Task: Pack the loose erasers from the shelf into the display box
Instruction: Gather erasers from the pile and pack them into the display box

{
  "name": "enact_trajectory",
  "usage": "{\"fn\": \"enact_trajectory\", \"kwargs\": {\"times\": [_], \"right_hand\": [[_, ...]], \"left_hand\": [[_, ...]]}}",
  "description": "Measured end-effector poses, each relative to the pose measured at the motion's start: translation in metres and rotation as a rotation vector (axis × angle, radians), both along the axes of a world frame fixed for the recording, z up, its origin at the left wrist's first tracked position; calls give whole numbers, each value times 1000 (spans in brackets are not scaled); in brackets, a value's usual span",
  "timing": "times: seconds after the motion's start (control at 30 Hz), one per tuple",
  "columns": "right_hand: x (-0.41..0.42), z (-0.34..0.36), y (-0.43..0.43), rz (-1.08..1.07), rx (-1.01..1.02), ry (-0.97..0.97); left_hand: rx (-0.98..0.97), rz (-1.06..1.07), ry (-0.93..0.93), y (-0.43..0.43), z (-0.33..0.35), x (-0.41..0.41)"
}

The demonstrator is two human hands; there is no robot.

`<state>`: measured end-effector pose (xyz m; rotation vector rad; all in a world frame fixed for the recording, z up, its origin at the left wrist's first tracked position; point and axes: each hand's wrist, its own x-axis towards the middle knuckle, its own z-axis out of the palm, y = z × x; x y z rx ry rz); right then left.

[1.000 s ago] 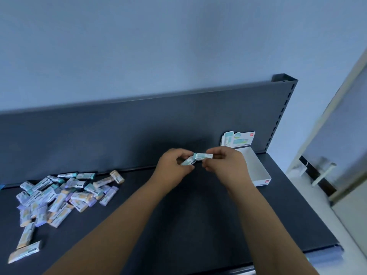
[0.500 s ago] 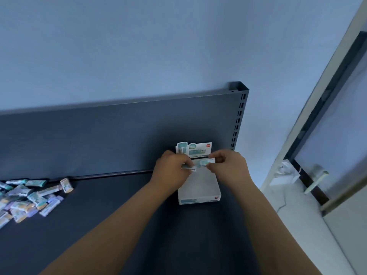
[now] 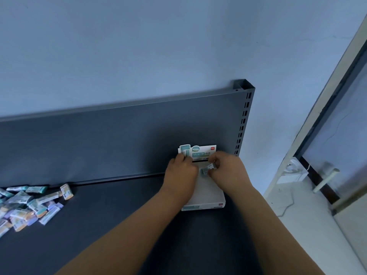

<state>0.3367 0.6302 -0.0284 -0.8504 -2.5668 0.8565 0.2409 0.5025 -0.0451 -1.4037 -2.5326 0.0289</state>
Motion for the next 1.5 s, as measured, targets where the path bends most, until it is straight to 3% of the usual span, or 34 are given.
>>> {"fn": "enact_trajectory", "kwargs": {"times": [0.43,0.9,1.0,1.13,1.27,1.37,1.5], "right_hand": [[-18,-5,-14,-30,261,-93],[-17,-20,-15,-128,384,-196],[-16,-24,-13,-109,443,-192],[-9,-20,-19,-136,508,-120],[4,-8,-34,-106,407,155],[8,2,-47,-63,342,267],[1,12,-64,57,299,263]], "left_hand": [[-75,3,-128,-3,9,-5],[-23,-6,-121,-7,6,-1],[86,-33,-142,-9,4,1],[312,-72,-144,-15,0,-3],[468,-89,-233,-24,11,0],[420,-82,-310,-39,18,-1],[306,37,-244,-66,21,-10]]}}
